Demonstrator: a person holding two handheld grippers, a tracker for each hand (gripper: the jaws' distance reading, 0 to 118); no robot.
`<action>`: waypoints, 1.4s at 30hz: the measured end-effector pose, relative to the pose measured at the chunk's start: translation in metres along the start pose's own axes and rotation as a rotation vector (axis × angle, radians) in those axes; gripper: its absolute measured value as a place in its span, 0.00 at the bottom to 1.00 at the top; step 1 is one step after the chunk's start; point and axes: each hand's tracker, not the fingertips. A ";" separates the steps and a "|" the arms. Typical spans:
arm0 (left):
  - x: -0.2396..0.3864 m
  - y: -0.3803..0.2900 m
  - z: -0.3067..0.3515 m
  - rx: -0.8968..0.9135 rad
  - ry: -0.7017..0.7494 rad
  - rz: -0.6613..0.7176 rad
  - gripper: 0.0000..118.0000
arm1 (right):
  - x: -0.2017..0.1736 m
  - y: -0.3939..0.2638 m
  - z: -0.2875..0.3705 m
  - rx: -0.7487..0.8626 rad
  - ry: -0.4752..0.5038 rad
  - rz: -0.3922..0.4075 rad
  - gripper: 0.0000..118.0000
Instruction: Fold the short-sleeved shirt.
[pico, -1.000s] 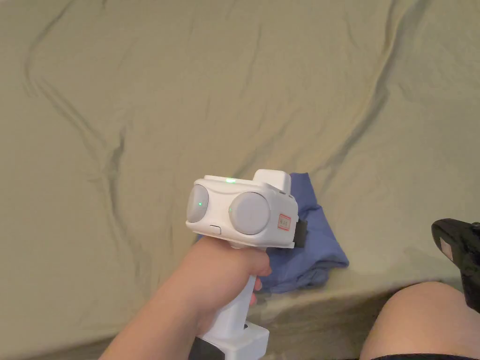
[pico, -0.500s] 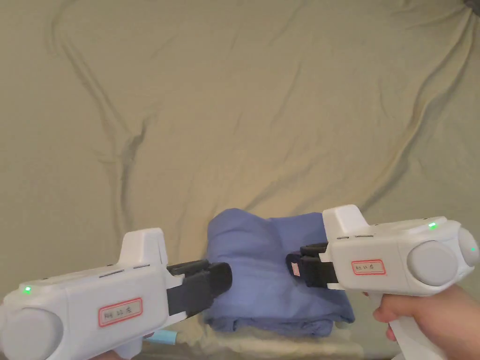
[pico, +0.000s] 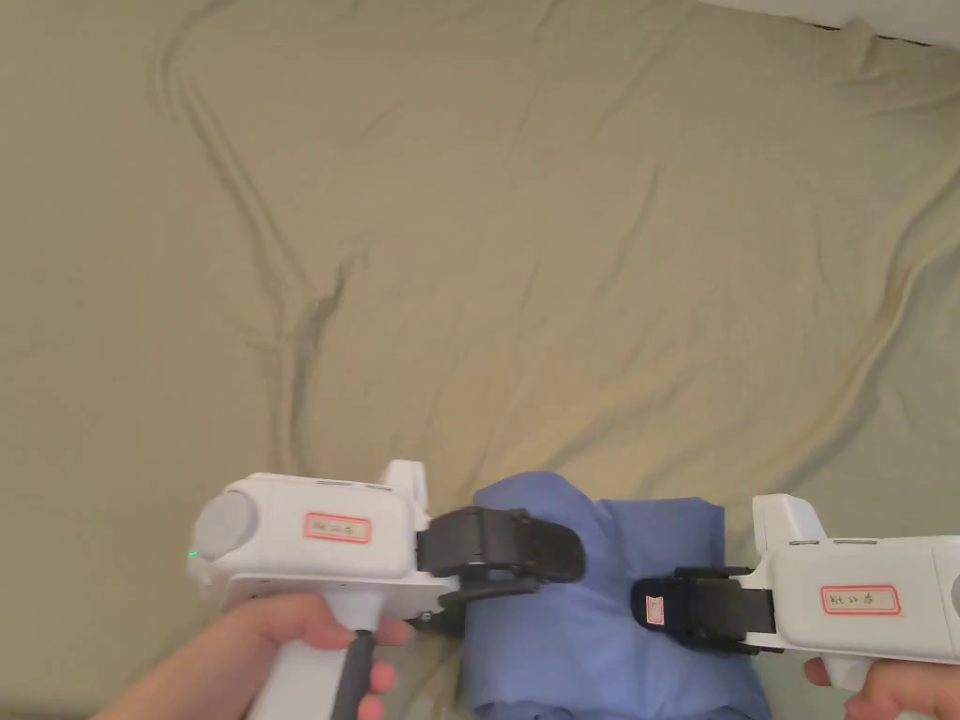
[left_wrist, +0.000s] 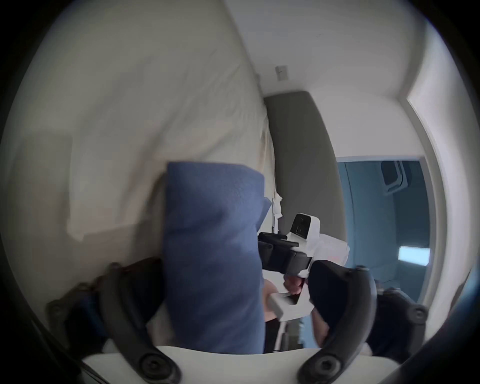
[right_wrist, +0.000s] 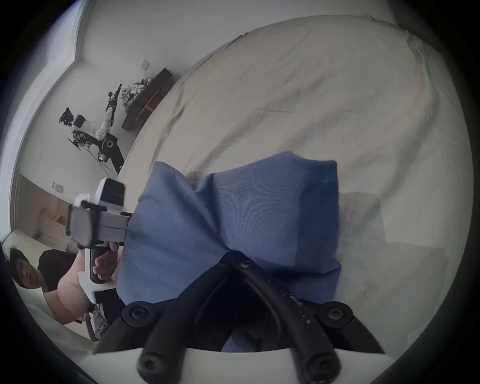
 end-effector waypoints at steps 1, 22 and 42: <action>0.003 -0.001 -0.014 -0.015 0.065 -0.030 0.47 | -0.001 -0.001 0.001 0.004 -0.003 0.008 0.01; 0.039 0.085 0.312 -0.137 0.985 -0.473 0.22 | -0.077 -0.068 0.073 0.138 -0.025 0.131 0.00; 0.066 0.134 0.475 0.268 1.791 -0.330 0.95 | -0.096 -0.063 0.030 0.082 -0.148 0.183 0.00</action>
